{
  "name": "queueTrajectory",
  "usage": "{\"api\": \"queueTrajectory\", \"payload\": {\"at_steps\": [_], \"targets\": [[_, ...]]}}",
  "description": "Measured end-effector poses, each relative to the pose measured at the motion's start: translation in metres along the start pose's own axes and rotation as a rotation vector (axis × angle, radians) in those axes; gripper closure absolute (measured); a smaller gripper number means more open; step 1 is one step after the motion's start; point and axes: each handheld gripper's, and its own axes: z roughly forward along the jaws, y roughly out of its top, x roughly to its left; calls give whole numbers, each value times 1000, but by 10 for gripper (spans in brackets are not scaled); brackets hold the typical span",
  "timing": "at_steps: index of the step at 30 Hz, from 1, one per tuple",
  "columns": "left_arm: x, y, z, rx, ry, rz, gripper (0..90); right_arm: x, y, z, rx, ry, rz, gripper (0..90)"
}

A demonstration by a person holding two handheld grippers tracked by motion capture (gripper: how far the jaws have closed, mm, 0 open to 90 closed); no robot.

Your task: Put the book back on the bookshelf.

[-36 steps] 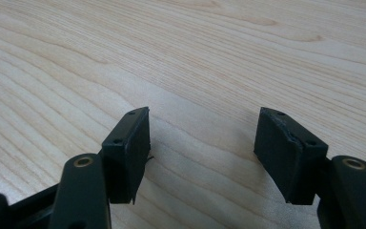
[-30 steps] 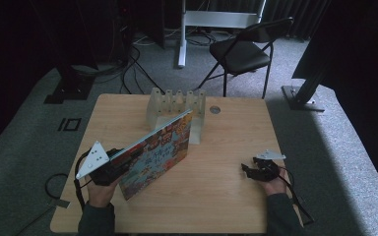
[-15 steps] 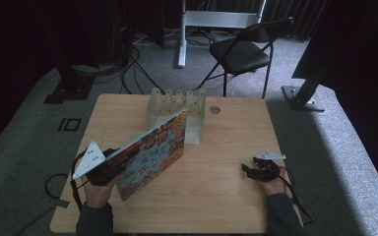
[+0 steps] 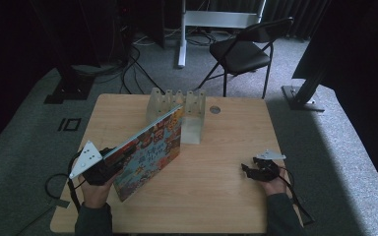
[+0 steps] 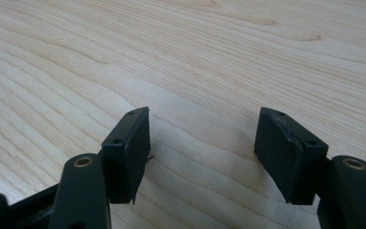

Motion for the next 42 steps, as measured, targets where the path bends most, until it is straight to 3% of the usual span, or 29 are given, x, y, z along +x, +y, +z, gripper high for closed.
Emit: {"api": "queueTrajectory", "payload": {"at_steps": [24,42], "targets": [[-1,2,-5,-32,74,-19,807,0,0,0,0,0,0,366],[-2,2,-7,-46,155,-25,807,0,0,0,0,0,0,365]]}}
